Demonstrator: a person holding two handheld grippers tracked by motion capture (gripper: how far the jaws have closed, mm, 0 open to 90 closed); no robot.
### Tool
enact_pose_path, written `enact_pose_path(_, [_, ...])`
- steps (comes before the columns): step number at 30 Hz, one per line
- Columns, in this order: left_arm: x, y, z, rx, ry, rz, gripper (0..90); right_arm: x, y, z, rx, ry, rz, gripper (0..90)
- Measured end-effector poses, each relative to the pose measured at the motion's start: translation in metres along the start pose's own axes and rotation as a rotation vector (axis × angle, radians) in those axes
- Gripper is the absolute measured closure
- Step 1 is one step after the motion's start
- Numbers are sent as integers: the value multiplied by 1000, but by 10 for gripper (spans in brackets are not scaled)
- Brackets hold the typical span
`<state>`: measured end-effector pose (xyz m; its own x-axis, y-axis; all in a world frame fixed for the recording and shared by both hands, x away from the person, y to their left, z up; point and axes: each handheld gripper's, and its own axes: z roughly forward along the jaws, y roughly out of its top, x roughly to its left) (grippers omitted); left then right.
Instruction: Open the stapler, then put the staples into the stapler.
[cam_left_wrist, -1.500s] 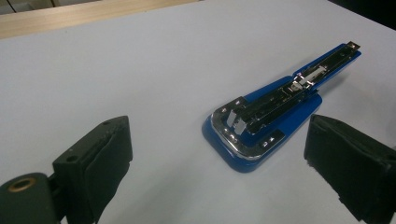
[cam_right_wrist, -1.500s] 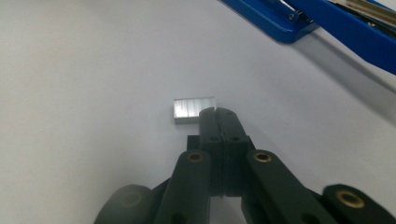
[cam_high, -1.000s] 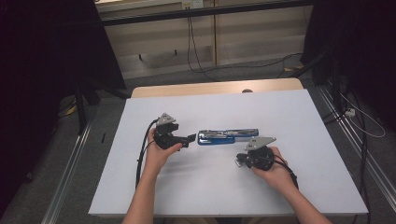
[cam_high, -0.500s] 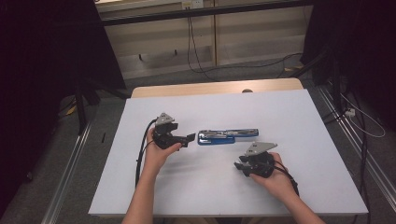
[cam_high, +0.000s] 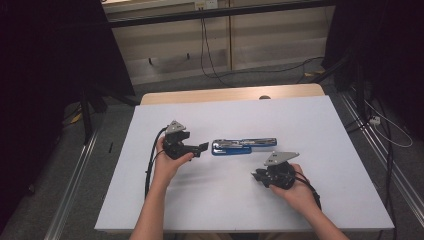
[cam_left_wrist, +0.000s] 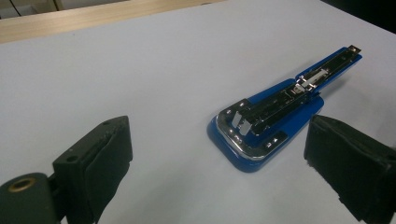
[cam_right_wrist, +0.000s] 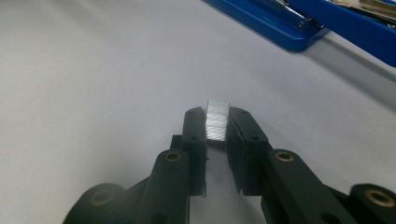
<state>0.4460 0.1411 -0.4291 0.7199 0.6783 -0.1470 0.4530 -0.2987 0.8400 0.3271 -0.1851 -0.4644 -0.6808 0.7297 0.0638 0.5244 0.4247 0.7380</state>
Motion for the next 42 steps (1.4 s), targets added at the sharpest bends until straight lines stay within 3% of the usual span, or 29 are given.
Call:
enact_pose_path(3, [0, 0, 0, -8, 1, 1, 80, 0, 0, 1, -8, 12, 15, 735])
enact_pose_path(6, [-1, 0, -1, -3, 1, -5, 80, 2, 1, 1, -4, -3, -2, 744])
enact_pose_path(13, [0, -1, -4, 8, -1, 10, 77, 0, 1, 1, -4, -2, 9, 790])
enact_pose_path(18, [1, -1, -10, -10, 6, -6, 77, -1, 2, 2, -5, 4, -18, 791])
enact_pose_path(21, [1, -1, -12, -14, 8, -10, 77, -2, 4, 2, -14, 33, -10, 791])
enact_pose_path(28, [4, -4, -18, -13, 10, -17, 75, -1, 15, 1, -26, 55, -64, 791])
enact_pose_path(38, [3, -7, -22, 8, 10, -18, 72, -14, 34, -4, -57, 93, -102, 791])
enact_pose_path(42, [2, -8, -24, 31, 19, 6, 70, -23, 41, -6, -70, 113, -105, 791])
